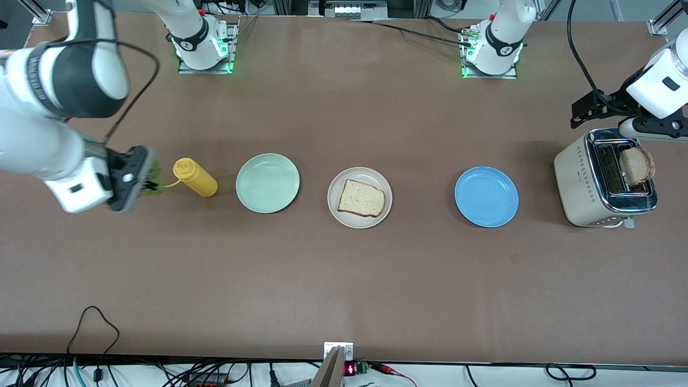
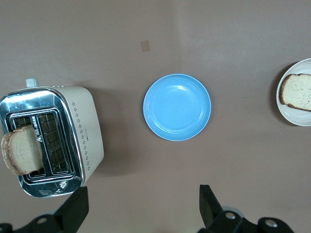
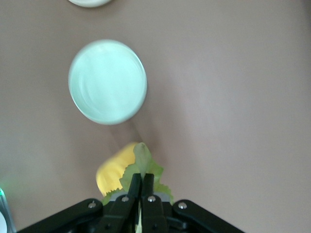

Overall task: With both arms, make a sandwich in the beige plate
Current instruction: 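Carry the lettuce leaf over the beige plate with the right gripper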

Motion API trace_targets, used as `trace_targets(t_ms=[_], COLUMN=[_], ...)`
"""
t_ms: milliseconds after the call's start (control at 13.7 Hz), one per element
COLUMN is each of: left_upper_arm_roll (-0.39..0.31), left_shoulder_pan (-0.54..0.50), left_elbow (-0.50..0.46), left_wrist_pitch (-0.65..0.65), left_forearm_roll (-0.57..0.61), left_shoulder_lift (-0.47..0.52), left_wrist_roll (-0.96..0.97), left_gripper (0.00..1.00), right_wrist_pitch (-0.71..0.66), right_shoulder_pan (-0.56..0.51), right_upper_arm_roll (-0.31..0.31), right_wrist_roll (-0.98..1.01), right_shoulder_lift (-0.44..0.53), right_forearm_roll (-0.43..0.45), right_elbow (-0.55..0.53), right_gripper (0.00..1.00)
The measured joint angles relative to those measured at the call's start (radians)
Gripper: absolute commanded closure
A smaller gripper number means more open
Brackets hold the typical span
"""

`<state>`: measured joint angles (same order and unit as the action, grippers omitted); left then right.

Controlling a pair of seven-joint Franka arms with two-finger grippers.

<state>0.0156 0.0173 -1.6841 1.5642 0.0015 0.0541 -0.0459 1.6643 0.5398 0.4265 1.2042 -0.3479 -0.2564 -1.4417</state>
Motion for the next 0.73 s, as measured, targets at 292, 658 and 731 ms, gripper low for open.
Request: trace_targets(t_ms=[292,658,731], left_upper_arm_roll=[0.0,0.0,0.0], left_shoulder_pan=[0.0,0.0,0.0], left_elbow=[0.0,0.0,0.0], left_wrist_pitch=[0.0,0.0,0.0], left_forearm_roll=[0.0,0.0,0.0], left_shoulder_lift=[0.0,0.0,0.0], left_wrist_roll=[0.0,0.0,0.0], left_gripper=[0.0,0.0,0.0], right_wrist_pitch=[0.033,0.244,0.286], right_shoulder_pan=[0.143,0.325,0.35], right_upper_arm_roll=[-0.004,-0.01,-0.017], right_wrist_roll=[0.0,-0.094,-0.127], right_shoulder_lift=[-0.024,-0.142,-0.168], right_forearm_roll=[-0.129,-0.206,-0.24], right_elbow=[0.011,0.014,0.019], right_gripper=[1.0,1.0,1.0])
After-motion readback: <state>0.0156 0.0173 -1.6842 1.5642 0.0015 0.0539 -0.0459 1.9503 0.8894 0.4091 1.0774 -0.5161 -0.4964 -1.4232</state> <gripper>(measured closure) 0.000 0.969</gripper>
